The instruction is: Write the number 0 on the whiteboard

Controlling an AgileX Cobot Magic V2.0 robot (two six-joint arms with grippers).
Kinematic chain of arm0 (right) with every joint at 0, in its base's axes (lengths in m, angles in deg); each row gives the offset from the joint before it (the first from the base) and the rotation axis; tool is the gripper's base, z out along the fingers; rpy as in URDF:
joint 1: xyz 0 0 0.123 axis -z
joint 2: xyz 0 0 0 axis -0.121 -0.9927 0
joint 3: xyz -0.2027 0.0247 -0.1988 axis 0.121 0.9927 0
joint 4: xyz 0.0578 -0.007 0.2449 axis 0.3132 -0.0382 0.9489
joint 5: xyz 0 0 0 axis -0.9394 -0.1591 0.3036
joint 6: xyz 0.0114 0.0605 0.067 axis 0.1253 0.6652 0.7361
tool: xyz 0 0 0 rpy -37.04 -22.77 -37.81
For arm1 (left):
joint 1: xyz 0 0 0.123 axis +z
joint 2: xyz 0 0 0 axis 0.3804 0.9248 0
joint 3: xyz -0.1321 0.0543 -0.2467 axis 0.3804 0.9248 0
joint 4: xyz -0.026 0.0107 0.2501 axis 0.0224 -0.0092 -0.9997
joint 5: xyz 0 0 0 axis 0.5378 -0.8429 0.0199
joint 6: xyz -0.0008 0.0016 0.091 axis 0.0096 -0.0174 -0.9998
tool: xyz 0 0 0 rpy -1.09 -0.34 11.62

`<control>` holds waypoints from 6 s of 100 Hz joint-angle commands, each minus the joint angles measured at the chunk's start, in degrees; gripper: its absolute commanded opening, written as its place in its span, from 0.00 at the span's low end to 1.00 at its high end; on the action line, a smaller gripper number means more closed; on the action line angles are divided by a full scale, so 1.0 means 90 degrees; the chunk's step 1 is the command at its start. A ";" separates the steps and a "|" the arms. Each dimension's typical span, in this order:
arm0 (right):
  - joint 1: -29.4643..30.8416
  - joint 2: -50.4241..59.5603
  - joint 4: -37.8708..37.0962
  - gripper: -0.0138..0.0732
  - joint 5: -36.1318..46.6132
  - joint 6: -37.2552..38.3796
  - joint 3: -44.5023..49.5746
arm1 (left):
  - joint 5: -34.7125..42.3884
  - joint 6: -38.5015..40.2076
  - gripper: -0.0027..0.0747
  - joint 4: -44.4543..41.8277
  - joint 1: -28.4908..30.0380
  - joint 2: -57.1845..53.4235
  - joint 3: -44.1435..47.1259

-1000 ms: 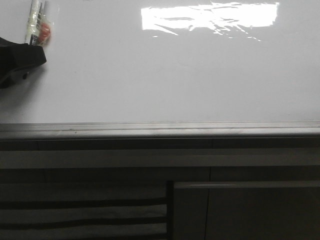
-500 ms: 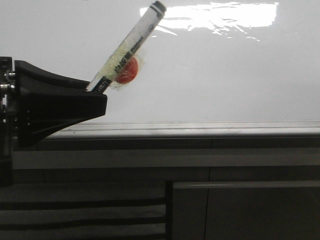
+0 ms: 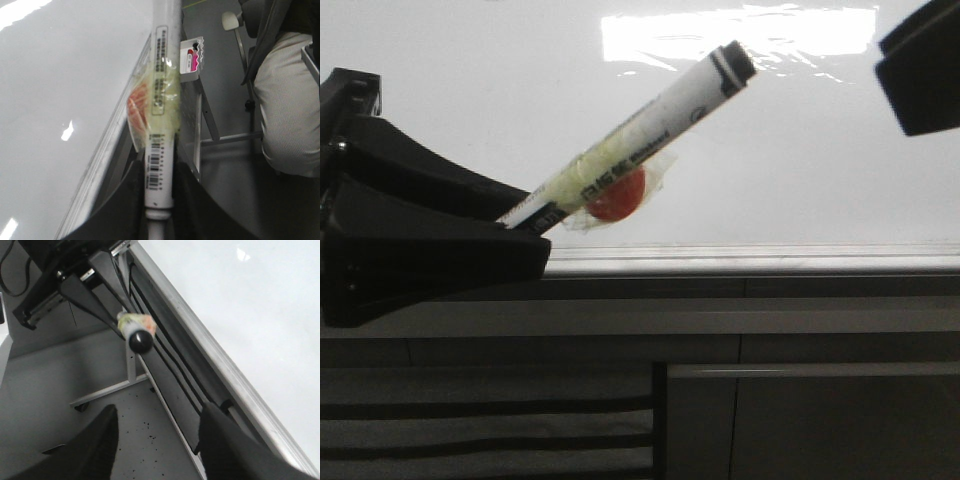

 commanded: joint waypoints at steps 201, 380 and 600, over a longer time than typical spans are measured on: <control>-0.1004 -0.2669 0.1173 0.07 0.1979 -0.0688 -0.1270 | -0.2589 0.1056 0.40 0.2289 -0.0314 -0.4213 -0.0432; -0.0949 -0.3806 0.0620 0.07 0.2689 -0.0467 -0.2011 | -0.3531 0.1056 0.40 0.2289 -0.0314 -0.5297 -0.0432; -0.2096 -0.2676 -0.1045 0.08 -0.0249 0.1651 -0.2284 | -0.2512 0.4713 0.01 -0.3291 -0.0314 -0.3067 -0.0576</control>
